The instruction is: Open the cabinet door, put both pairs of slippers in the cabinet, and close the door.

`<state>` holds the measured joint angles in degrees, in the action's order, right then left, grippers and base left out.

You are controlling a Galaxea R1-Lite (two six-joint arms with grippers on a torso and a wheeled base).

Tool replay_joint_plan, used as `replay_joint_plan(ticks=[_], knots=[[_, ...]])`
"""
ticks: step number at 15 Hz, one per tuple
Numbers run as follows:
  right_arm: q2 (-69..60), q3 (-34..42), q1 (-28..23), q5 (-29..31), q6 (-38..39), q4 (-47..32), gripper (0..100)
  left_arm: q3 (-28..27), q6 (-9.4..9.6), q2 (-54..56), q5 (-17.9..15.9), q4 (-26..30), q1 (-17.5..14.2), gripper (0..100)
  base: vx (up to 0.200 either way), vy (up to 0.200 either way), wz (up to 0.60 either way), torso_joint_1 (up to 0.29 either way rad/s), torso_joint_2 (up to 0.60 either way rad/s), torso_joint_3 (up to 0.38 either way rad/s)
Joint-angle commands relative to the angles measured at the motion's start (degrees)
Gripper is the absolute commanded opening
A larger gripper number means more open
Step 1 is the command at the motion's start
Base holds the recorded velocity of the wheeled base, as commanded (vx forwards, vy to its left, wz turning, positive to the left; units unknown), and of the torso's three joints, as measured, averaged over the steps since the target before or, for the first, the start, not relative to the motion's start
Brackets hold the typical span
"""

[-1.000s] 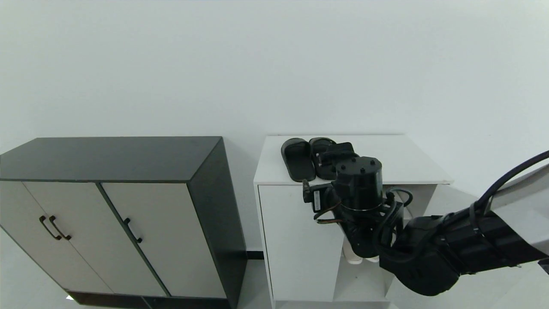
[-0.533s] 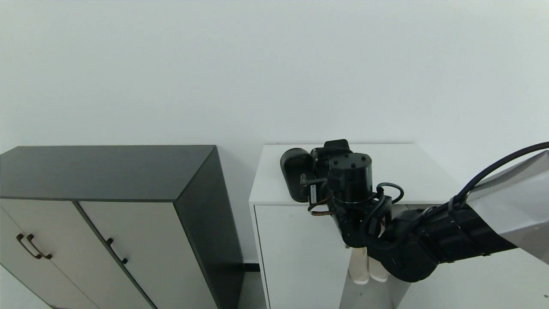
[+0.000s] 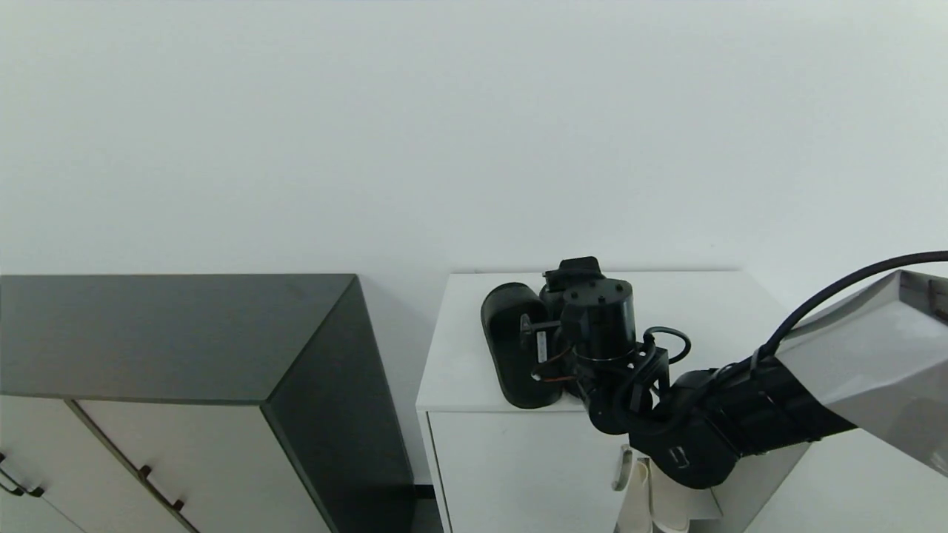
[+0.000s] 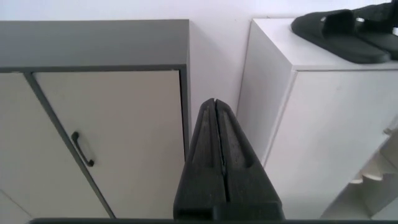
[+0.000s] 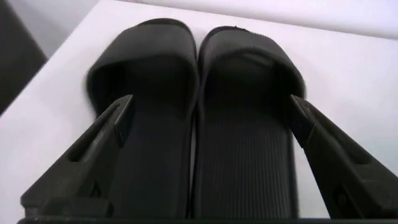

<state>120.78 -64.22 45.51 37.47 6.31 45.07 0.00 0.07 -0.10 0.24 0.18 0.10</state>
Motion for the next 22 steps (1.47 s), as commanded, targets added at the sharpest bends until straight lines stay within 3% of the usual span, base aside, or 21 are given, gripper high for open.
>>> replay_joint_plan(ticks=[1, 6, 11, 20, 21, 22], knots=[[1.3, 0.15, 0.02, -0.21, 0.19, -0.07, 100, 0.0, 0.01, 0.01, 0.02, -0.01, -0.01, 0, 0.0, 0.0, 0.0, 0.0, 0.0, 0.0], [4.37, 0.24, -0.77, -2.32, 0.01, 0.02, 100, 0.0, -0.07, 0.01, 0.02, -0.01, -0.01, 0, 0.0, 0.0, 0.0, 0.0, 0.0, 0.0], [9.38, -7.94, -3.23, -2.58, 0.1, 0.02, 100, 0.0, 0.01, 0.01, 0.02, -0.01, -0.01, 0, 0.0, 0.0, 0.0, 0.0, 0.0, 0.0], [13.95, -16.02, -4.81, -2.67, 0.1, -0.24, 100, 0.0, -0.07, 0.01, 0.02, -0.01, -0.01, 0, 0.0, 0.0, 0.0, 0.0, 0.0, 0.0], [14.04, -16.29, -4.99, -2.67, 0.1, -0.24, 0, 0.0, -0.07, 0.01, 0.02, -0.01, -0.01, 0, 0.0, 0.0, 0.0, 0.0, 0.0, 0.0], [14.04, -16.38, -4.99, -2.67, 0.1, -0.24, 0, 0.0, -0.07, 0.01, 0.02, -0.01, -0.01, 0, 0.0, 0.0, 0.0, 0.0, 0.0, 0.0]])
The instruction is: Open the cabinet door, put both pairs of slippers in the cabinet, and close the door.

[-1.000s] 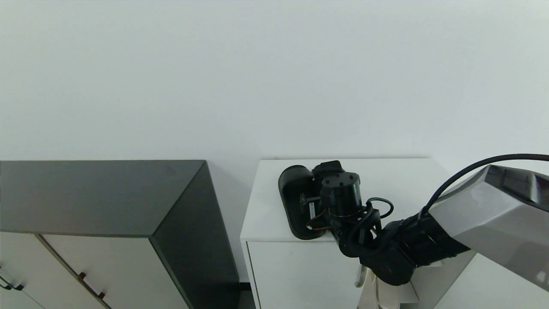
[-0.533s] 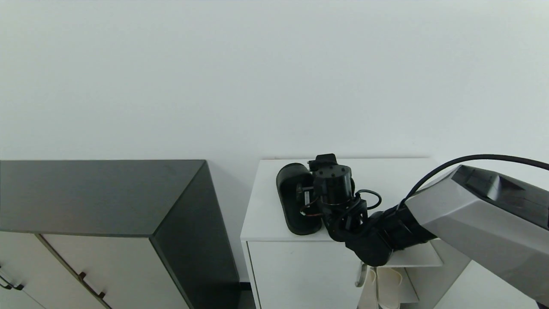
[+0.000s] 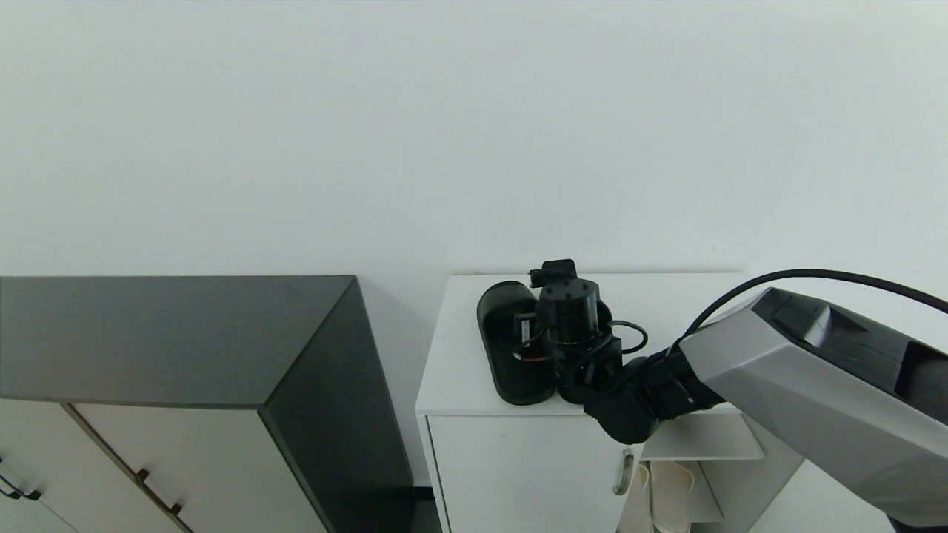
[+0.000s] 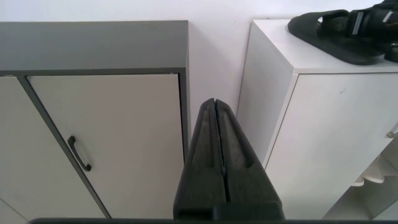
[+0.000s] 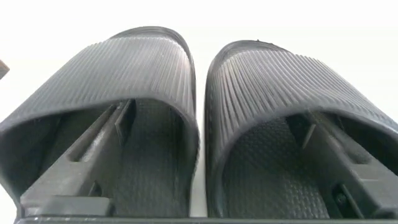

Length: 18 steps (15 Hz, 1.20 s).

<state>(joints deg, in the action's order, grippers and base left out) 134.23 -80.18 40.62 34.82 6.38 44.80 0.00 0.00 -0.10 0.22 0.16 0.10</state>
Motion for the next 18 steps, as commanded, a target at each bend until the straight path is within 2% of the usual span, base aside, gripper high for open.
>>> replay_joint_plan(ticks=[1, 6, 9, 11, 13, 15, 16, 18], knots=[[0.59, -0.42, -0.1, -0.01, 0.04, 0.02, 0, 0.0, 0.0, 0.01, 0.04, 0.02, -0.01, 0, 0.0, 0.0, 0.0, 0.0, 0.0, 0.0], [-2.92, 1.25, 1.22, 0.34, -0.05, 0.02, 0, 0.0, 0.0, 0.01, 0.04, 0.02, -0.01, 0, 0.0, 0.0, 0.0, 0.0, 0.0, 0.0], [-8.46, 5.65, 3.59, 0.43, -0.05, 0.02, 0, 0.0, 0.0, 0.01, 0.04, 0.02, -0.01, 0, 0.0, 0.0, 0.0, 0.0, 0.0, 0.0], [-12.15, 10.48, 4.47, 0.34, -0.05, 0.11, 0, 0.0, 0.0, 0.01, 0.13, 0.02, -0.01, 0, 0.0, 0.0, 0.0, 0.0, 0.0, 0.0], [-17.86, 20.5, 5.08, -0.01, 0.22, 0.99, 0, 0.0, 0.0, 0.01, 0.13, 0.02, -0.01, 0, 0.0, 0.0, 0.0, 0.0, 0.0, 0.0], [-20.68, 24.45, 5.08, -0.01, 0.74, 2.92, 0, 0.0, 0.0, 0.01, 0.13, 0.02, -0.01, 0, 0.0, 0.0, 0.0, 0.0, 0.0, 0.0], [-22.17, 26.39, 5.26, -1.33, 0.74, 2.92, 0, 0.0, 0.09, 0.01, 0.13, 0.02, -0.01, 0, 0.0, 0.0, 0.0, 0.0, 0.0, 0.0], [-25.69, 30.87, 5.7, -8.54, 0.74, 2.84, 0, 0.0, 0.0, 0.01, 0.13, 0.02, -0.01, 0, 0.0, 0.0, 0.0, 0.0, 0.0, 0.0]])
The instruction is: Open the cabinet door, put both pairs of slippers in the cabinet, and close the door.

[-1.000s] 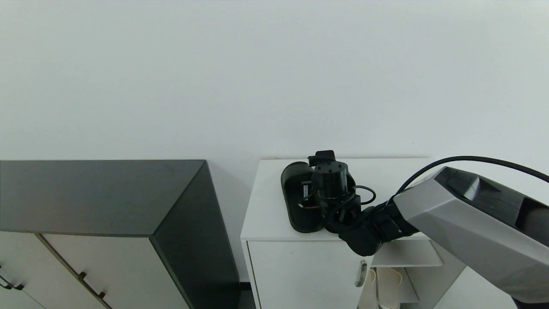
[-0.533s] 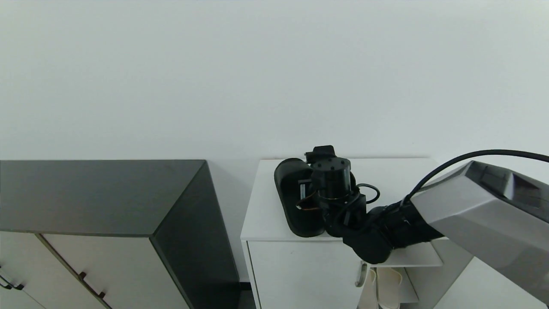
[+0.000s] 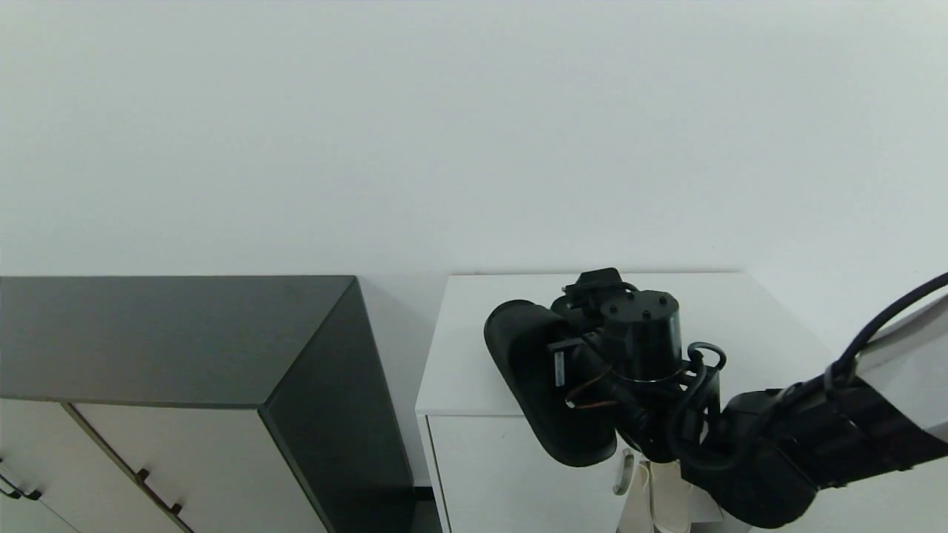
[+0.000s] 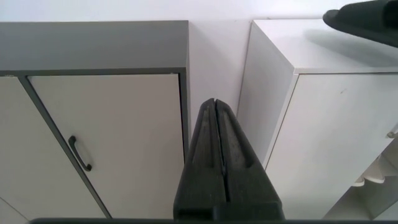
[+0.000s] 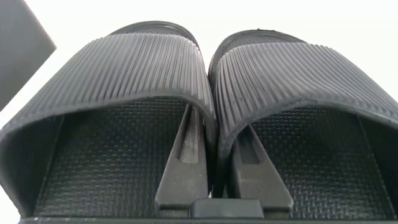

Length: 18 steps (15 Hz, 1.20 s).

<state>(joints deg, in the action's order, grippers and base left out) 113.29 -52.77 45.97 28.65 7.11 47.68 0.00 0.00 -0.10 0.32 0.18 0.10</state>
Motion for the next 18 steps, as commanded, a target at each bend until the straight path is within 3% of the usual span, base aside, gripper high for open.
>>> replay_joint_plan(ticks=[1, 9, 18], knots=[[-5.27, 4.17, 0.26, -2.98, -0.16, -0.04, 0, 0.0, 0.0, 0.01, 0.03, -0.01, -0.01, 0, 0.0, 0.0, 0.0, 0.0, 0.0, 0.0], [-5.09, 4.96, 0.26, -1.75, -1.66, -0.13, 0, 0.0, -0.09, 0.01, 0.03, -0.01, -0.01, 0, 0.0, 0.0, 0.0, 0.0, 0.0, 0.0], [-4.92, 5.05, 0.17, -1.67, -1.66, 0.14, 0, 0.0, -0.18, 0.01, 0.03, -0.01, -0.01, 0, -0.2, 0.0, 0.0, 0.002, 0.0, 0.004]])
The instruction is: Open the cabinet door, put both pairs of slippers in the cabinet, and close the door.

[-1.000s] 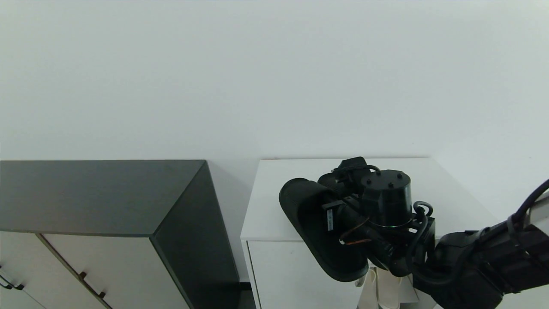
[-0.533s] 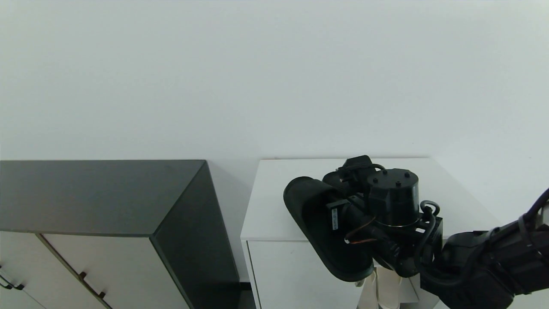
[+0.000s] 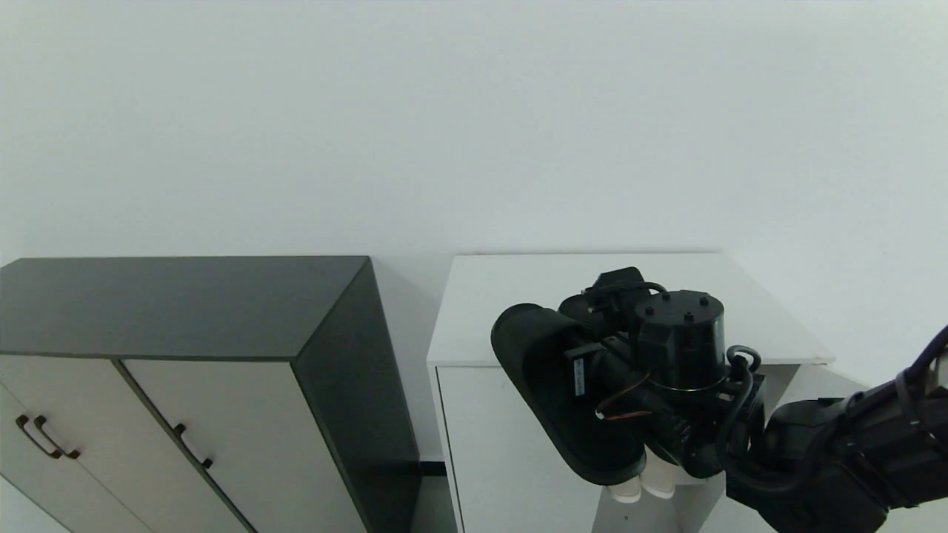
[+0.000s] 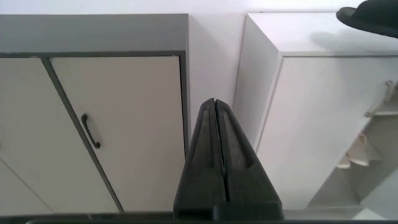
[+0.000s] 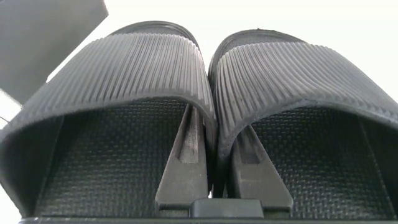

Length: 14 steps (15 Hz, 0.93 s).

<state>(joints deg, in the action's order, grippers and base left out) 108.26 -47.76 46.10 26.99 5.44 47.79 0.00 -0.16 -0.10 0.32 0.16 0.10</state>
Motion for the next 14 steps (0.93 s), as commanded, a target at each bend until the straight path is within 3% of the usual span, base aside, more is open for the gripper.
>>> replay_joint_plan(ticks=[1, 3, 14], knots=[[0.1, 0.04, 0.13, -0.01, 0.01, 0.03, 0, 0.0, 0.07, 0.01, 0.03, 0.02, -0.01, 0, -0.2, 0.0, 0.0, 0.002, 0.0, -0.002], [0.28, 0.13, 0.13, -0.01, 0.01, 0.03, 0, 0.0, 0.07, 0.01, 0.03, 0.02, -0.01, 0, -0.2, 0.0, 0.0, 0.002, 0.0, 0.0], [0.72, 0.57, 0.13, -0.01, 0.1, 0.03, 0, 0.0, 0.07, 0.01, 0.03, 0.02, -0.01, 0, 0.0, 0.0, 0.0, 0.0, 0.0, 0.0]])
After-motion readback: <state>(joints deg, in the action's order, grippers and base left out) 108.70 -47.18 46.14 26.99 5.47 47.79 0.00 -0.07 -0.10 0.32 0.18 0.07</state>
